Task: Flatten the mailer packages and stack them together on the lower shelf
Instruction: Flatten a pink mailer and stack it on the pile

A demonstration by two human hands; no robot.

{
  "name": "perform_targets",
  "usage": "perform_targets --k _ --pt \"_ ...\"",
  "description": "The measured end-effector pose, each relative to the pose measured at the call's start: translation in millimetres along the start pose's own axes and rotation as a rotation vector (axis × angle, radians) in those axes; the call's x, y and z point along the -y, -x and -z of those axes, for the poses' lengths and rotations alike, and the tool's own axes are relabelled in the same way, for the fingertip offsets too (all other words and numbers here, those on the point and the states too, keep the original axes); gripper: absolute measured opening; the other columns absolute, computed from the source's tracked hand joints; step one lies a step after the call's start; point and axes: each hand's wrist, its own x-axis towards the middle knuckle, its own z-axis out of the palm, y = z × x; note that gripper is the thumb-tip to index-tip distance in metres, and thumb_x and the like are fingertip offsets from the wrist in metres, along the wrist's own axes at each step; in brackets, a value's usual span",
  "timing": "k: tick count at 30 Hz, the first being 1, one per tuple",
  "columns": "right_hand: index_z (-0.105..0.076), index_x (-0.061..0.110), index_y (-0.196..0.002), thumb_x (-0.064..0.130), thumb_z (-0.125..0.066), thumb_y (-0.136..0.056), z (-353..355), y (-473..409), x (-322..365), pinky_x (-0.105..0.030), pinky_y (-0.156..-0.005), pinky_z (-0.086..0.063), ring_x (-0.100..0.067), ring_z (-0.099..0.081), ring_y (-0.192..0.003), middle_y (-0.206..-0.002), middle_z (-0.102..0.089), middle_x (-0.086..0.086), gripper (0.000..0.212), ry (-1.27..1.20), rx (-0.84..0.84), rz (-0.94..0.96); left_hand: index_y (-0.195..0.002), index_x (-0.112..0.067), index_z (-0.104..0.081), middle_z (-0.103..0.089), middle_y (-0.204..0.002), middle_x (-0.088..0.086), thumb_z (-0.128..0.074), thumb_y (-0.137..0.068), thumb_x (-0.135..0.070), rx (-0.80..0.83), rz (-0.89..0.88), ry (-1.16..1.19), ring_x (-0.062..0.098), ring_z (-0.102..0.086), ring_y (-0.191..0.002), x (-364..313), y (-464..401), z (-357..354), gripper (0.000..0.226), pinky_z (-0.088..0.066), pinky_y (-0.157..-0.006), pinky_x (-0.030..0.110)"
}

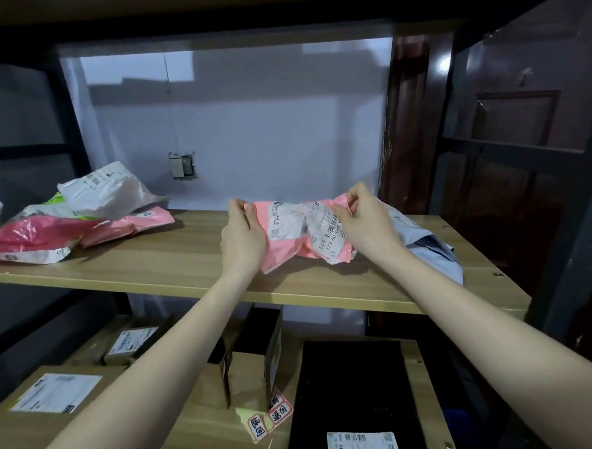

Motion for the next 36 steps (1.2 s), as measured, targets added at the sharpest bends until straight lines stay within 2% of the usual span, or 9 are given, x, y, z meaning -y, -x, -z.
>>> perform_targets --k 7,9,12,15,18,22,27,31,36 --pt "-0.039 0.011 -0.107 0.007 -0.050 -0.091 -4.1 6.1 -9.1 -0.014 -0.042 -0.033 -0.015 -0.038 -0.054 -0.060 -0.038 0.000 0.019 0.070 0.120 0.061 -0.104 -0.001 -0.049 -0.061 -0.093 0.015 -0.037 -0.101 -0.019 0.157 -0.127 -0.253 0.028 -0.050 -0.078 14.2 -8.4 9.6 0.022 -0.035 -0.068 0.030" --pt "-0.039 0.014 -0.108 0.004 -0.048 -0.091 -8.0 9.0 -12.5 -0.017 -0.041 -0.032 -0.013 -0.039 -0.054 -0.061 -0.038 0.001 0.021 0.139 0.169 0.066 -0.106 -0.003 -0.052 -0.063 -0.098 0.015 -0.041 -0.097 -0.010 0.216 -0.167 -0.346 0.027 -0.053 -0.080 18.7 -10.0 11.6 0.016 -0.038 -0.070 0.031" --pt "-0.039 0.016 -0.111 0.004 -0.046 -0.090 -13.8 13.3 -21.1 -0.025 -0.044 -0.030 -0.013 -0.043 -0.056 -0.066 -0.043 0.001 0.025 0.252 0.235 0.046 -0.119 -0.009 -0.053 -0.064 -0.105 0.016 -0.046 -0.088 0.000 0.388 -0.207 -0.478 0.032 -0.059 -0.092 23.5 -11.2 13.2 0.032 -0.044 -0.076 0.032" --pt "-0.043 0.013 -0.118 0.013 -0.047 -0.090 -12.4 14.3 -26.9 -0.032 -0.063 -0.040 -0.023 -0.053 -0.082 -0.083 -0.053 -0.003 0.028 0.345 0.313 -0.005 -0.131 -0.011 -0.044 -0.065 -0.113 0.016 -0.046 -0.090 -0.005 0.530 -0.166 -0.486 0.031 -0.059 -0.102 25.8 -14.4 17.3 0.041 -0.045 -0.086 0.034" --pt "-0.045 0.012 -0.128 0.020 -0.044 -0.093 -9.3 14.1 -25.8 -0.036 -0.095 -0.034 -0.028 -0.035 -0.121 -0.123 -0.046 -0.011 0.036 0.441 0.315 0.001 -0.134 -0.014 -0.044 -0.053 -0.134 0.010 -0.049 -0.088 -0.015 0.484 -0.206 -0.546 0.029 -0.044 -0.125 24.6 -24.8 21.5 0.047 -0.037 -0.104 0.042" --pt "-0.049 0.008 -0.131 0.019 -0.034 -0.098 -12.0 13.9 -7.6 -0.029 -0.103 -0.025 -0.022 -0.033 -0.128 -0.136 -0.045 -0.007 0.038 0.363 0.272 0.215 -0.133 -0.013 -0.050 -0.049 -0.139 0.007 -0.036 -0.090 -0.019 0.472 -0.279 -0.483 0.025 -0.042 -0.130 1.3 -22.0 17.9 0.045 -0.034 -0.108 0.041" --pt "-0.043 0.007 -0.133 0.025 -0.025 -0.100 -28.2 22.8 -1.2 -0.041 -0.111 -0.027 -0.025 -0.035 -0.134 -0.142 -0.043 -0.009 0.042 0.364 0.610 0.253 -0.140 -0.011 -0.041 -0.041 -0.147 0.006 -0.032 -0.100 -0.021 0.794 -0.344 -0.546 0.021 -0.033 -0.138 2.1 0.9 2.1 0.042 -0.022 -0.107 0.022" --pt "-0.012 0.016 -0.151 0.037 -0.017 -0.101 -30.2 29.1 -13.3 -0.041 -0.120 -0.003 -0.013 -0.006 -0.147 -0.160 -0.009 0.002 0.054 0.422 0.753 0.168 -0.150 -0.011 -0.015 -0.011 -0.159 0.001 -0.019 -0.104 -0.024 0.918 -0.245 -0.604 0.013 -0.006 -0.147 12.8 9.7 4.0 0.049 0.000 -0.097 0.004" --pt "-0.002 0.020 -0.151 0.043 -0.013 -0.100 -29.7 27.5 -14.0 -0.041 -0.119 0.006 -0.009 0.005 -0.146 -0.159 0.003 0.006 0.057 0.474 0.821 0.156 -0.151 -0.016 -0.004 0.001 -0.160 0.000 -0.014 -0.104 -0.032 0.965 -0.221 -0.684 0.009 0.003 -0.147 13.3 10.2 5.2 0.051 0.005 -0.112 0.020"
